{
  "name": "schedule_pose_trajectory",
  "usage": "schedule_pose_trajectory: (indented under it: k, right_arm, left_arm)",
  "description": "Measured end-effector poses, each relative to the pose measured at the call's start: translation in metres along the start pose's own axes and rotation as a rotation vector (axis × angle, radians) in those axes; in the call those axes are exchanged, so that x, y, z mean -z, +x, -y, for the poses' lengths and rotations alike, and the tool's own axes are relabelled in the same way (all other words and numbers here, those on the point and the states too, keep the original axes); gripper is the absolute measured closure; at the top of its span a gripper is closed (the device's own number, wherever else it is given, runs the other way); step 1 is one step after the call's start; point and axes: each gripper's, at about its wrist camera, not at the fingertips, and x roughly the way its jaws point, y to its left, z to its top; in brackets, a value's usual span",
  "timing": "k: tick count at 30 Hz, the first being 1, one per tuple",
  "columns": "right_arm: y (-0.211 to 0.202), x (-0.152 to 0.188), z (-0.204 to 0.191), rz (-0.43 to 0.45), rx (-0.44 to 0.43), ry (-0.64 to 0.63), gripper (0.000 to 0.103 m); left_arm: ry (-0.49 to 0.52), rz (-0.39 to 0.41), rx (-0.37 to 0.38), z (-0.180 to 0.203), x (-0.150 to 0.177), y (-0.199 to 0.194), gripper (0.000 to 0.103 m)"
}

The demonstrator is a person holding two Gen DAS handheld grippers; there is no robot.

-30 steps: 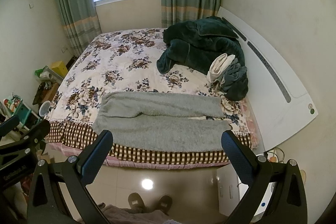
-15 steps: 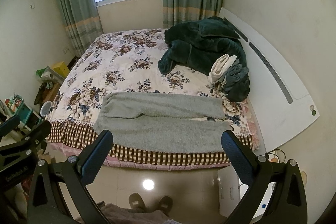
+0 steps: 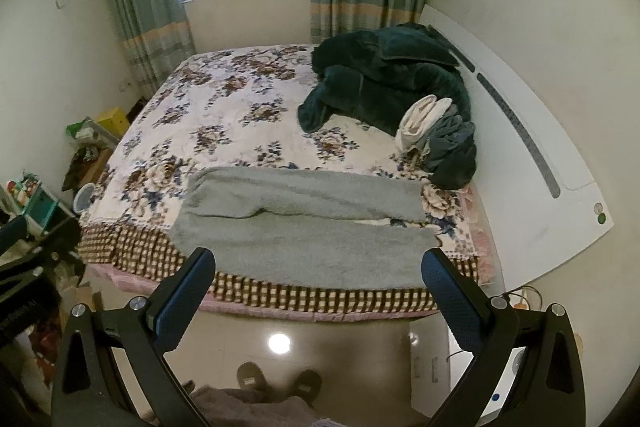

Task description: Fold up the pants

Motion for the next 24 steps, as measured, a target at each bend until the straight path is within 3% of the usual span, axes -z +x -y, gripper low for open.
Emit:
schedule_pose_trajectory:
  k: [6,13,18,24]
  right_arm:
    - [0.056,-0.009,0.023,0.006,0.071,0.017,0.000]
    - [0.144,-0.048,0.050,-0.040,0.118,0.024,0.000]
    - [0.228,-0.084,0.067,-0.091,0.141,0.063,0.000]
    - [0.369,-0.142,0.091,-0.208,0.169,0.159,0.000]
  left_arm:
    - [-0.028,0.017,-0.080,0.013,-0.004,0.045,0.000]
    - [0.007,-0.025,-0.120,0.033,-0.025,0.112,0.000]
    - [0.041,-0.054,-0.127,0.050,-0.055,0.173,0.000]
    - [0.040,-0.166,-0.136,0.055,-0.103,0.291,0.000]
